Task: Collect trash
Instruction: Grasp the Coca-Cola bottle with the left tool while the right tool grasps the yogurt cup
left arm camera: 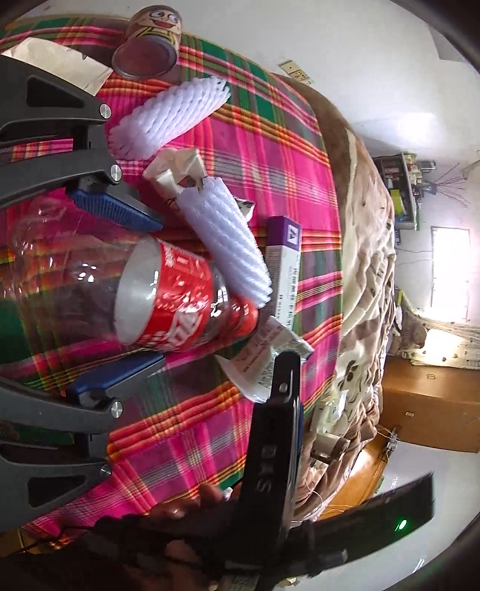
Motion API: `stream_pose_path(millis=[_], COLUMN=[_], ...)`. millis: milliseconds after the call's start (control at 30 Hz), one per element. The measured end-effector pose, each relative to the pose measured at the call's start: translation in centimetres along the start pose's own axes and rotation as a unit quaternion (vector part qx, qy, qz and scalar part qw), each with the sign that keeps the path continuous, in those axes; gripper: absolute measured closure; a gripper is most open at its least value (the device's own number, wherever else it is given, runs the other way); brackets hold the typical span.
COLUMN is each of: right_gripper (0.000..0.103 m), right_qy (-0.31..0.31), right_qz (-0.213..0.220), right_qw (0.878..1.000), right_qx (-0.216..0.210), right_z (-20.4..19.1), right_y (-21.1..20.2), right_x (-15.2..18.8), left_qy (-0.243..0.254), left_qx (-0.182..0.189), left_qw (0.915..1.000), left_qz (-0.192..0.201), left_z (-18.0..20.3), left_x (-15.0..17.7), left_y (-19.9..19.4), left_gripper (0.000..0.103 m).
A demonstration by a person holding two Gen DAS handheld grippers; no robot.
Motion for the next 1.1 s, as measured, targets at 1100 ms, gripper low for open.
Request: stream_pose_path(millis=[1100], right_gripper=[0.033], right_qy=[-0.019], right_qz=[-0.079], right_qw=[0.995], right_qx=[-0.060], right_z=[2.6], right_y=[-0.6], right_x=[3.5], left_qy=[-0.052], left_qx=[0.007], left_qw=[0.9986], left_qz=[-0.003], left_z=[-1.5], left_x=[-0.9], left_y=[0.6], left_gripper=[0.036])
Point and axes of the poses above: each gripper's, at about its wrist camera, not at the fingertips, and y roughly the way its jaws point, z to its right, x to its underside, the point moved 3 cm from there along y, roughly the way its jaws point, and after that the axes turned 4 degrees about -z, right-handed, at the moved point
